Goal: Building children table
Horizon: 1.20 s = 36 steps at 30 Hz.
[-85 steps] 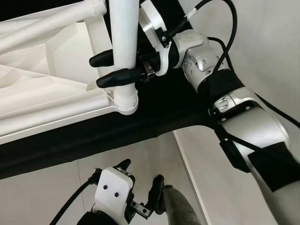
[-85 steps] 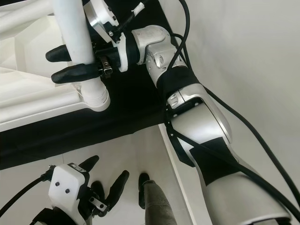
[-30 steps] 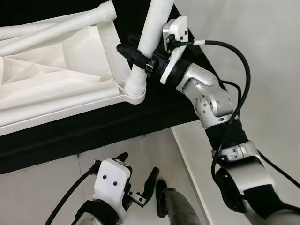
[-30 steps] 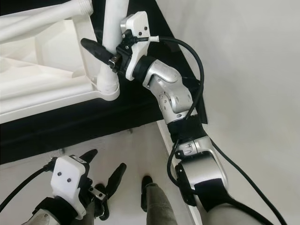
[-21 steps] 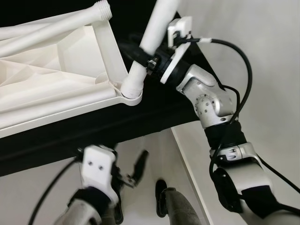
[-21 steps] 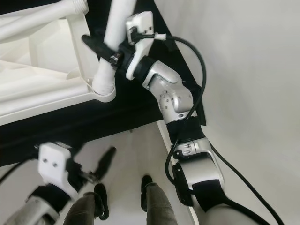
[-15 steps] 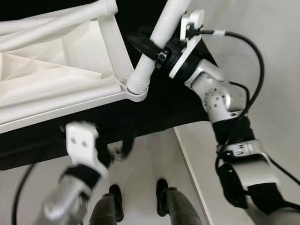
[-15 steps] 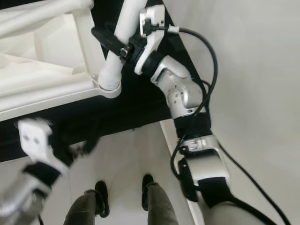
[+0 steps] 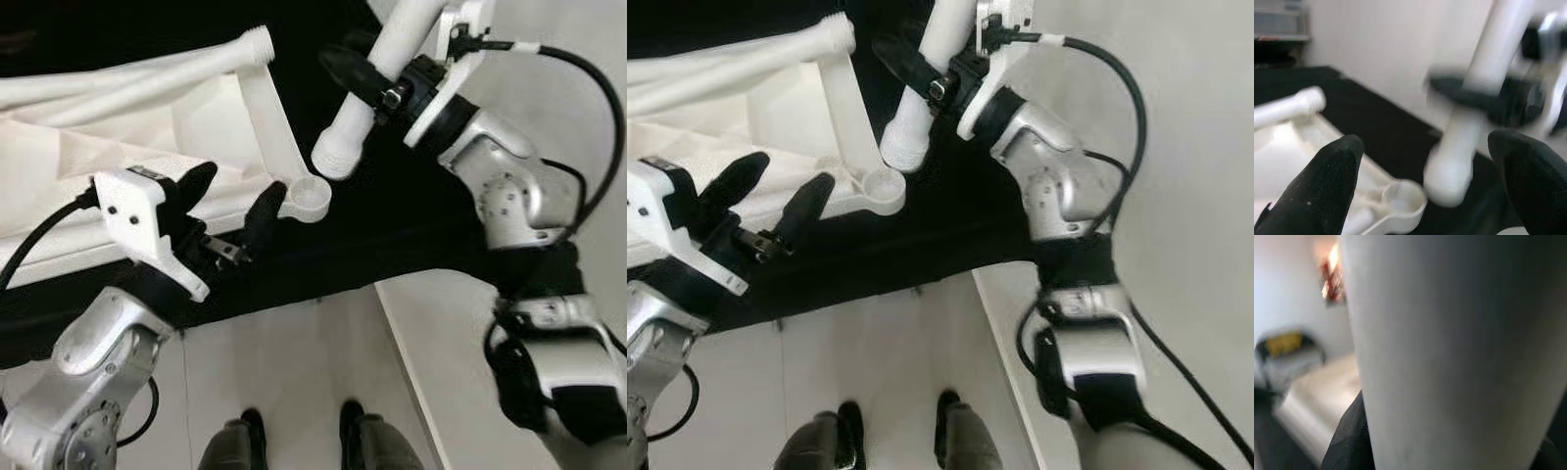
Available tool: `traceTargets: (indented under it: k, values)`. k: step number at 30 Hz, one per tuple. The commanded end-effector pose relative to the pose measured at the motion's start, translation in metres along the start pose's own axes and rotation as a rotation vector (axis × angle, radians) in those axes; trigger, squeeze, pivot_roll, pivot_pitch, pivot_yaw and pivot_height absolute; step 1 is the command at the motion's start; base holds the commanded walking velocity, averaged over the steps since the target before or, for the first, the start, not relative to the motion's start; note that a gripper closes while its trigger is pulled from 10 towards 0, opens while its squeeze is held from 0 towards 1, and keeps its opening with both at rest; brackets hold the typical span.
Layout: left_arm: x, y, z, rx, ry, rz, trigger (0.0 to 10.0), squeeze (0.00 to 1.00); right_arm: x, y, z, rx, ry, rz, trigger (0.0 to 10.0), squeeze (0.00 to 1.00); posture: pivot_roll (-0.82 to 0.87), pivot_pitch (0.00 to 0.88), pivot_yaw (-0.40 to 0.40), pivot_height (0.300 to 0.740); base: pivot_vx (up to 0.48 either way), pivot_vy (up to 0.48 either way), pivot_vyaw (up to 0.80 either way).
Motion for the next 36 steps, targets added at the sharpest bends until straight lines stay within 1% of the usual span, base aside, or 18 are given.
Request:
traceTargets:
  k: [1,2,3,4,5,6,7,8,11,13,15,16,20,22,24,31,35,36]
  values:
    - [0.0,-0.001,0.005,-0.018,-0.048,-0.019,10.0,0.0,0.002,-0.02,-0.02,-0.035,0.084,-0.101,10.0,0.0,-0.03,0.152,0.023,0.74,0.0,0.0,0.0]
    - [0.0,-0.001,0.005,-0.018,-0.048,-0.019,10.0,0.0,0.002,-0.02,-0.02,-0.035,0.084,-0.101,10.0,0.0,-0.03,0.152,0.023,0.74,0.0,0.0,0.0]
    - [0.002,0.001,0.009,-0.026,-0.072,-0.015,10.0,0.0,-0.001,-0.028,-0.023,-0.03,0.099,-0.143,10.0,0.0,-0.03,0.149,0.022,0.74,0.0,0.0,0.0]
    - [0.002,0.001,0.009,-0.026,-0.072,-0.015,10.0,0.0,-0.001,-0.028,-0.023,-0.03,0.099,-0.143,10.0,0.0,-0.03,0.149,0.022,0.74,0.0,0.0,0.0]
    - [0.004,0.005,0.013,-0.034,-0.106,-0.005,10.0,0.0,-0.007,-0.036,-0.029,-0.03,0.132,-0.193,10.0,0.0,-0.03,0.146,0.022,0.74,0.0,0.0,0.0]
    - [0.004,0.005,0.013,-0.034,-0.106,-0.005,10.0,0.0,-0.007,-0.036,-0.029,-0.03,0.132,-0.193,10.0,0.0,-0.03,0.146,0.022,0.74,0.0,0.0,0.0]
    - [0.007,0.01,0.017,-0.051,-0.142,0.009,10.0,0.0,-0.014,-0.042,-0.036,-0.026,0.172,-0.242,10.0,0.0,-0.04,0.137,0.028,0.74,0.0,0.0,0.0]
    - [0.007,0.01,0.017,-0.051,-0.142,0.009,10.0,0.0,-0.014,-0.042,-0.036,-0.026,0.172,-0.242,10.0,0.0,-0.04,0.137,0.028,0.74,0.0,0.0,0.0]
    - [0.01,0.018,0.025,-0.081,-0.199,0.034,10.0,0.0,-0.025,-0.058,-0.05,-0.022,0.233,-0.34,10.0,0.0,-0.05,0.129,0.033,0.74,0.0,0.0,0.0]
    - [0.011,0.018,0.025,-0.082,-0.199,0.039,10.0,0.0,-0.025,-0.063,-0.056,-0.017,0.241,-0.355,10.0,0.0,-0.06,0.126,0.032,0.74,0.0,0.0,0.0]
    - [0.014,0.019,0.023,-0.084,-0.178,0.047,10.0,0.0,-0.025,-0.07,-0.07,-0.006,0.276,-0.368,10.0,0.0,-0.06,0.121,0.033,0.74,0.0,0.0,0.0]
    - [0.014,0.019,0.023,-0.084,-0.178,0.047,10.0,0.0,-0.025,-0.07,-0.07,-0.006,0.276,-0.368,10.0,0.0,-0.06,0.121,0.033,0.74,0.0,0.0,0.0]
    - [0.018,0.014,0.019,-0.109,-0.141,0.049,10.0,0.0,-0.02,-0.076,-0.099,0.01,0.355,-0.373,10.0,0.0,-0.07,0.116,0.04,0.74,0.0,0.0,0.0]
    - [0.018,0.014,0.019,-0.109,-0.141,0.049,10.0,0.0,-0.02,-0.076,-0.099,0.01,0.355,-0.373,10.0,0.0,-0.07,0.116,0.04,0.74,0.0,0.0,0.0]
    - [0.023,0.012,0.017,-0.135,-0.125,0.056,10.0,0.0,-0.016,-0.081,-0.118,0.016,0.405,-0.384,10.0,0.0,-0.07,0.109,0.039,0.74,0.0,0.0,0.0]
    - [0.027,0.012,0.018,-0.171,-0.128,0.06,10.0,0.0,-0.012,-0.092,-0.129,0.012,0.417,-0.406,10.0,0.0,-0.07,0.105,0.039,0.74,0.0,0.0,0.0]
    - [0.028,0.008,0.018,-0.161,-0.122,0.049,10.0,0.0,-0.009,-0.1,-0.129,0.01,0.389,-0.427,10.0,0.0,-0.07,0.104,0.038,0.74,0.0,0.0,0.0]
    - [0.029,0.006,0.015,-0.157,-0.1,0.041,3.1,0.0,-0.005,-0.104,-0.126,0.006,0.365,-0.432,10.0,0.0,-0.07,0.103,0.038,0.74,0.0,0.0,0.0]
Point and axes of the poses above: a point about 5 cm out from each wrist's last joint towards the gripper, its own x axis pointing out of the wrist towards the gripper, its own y axis along the axis of the wrist's last joint, z = x × y, the point moved 6 cm from there along x, pointing out of the wrist towards the gripper
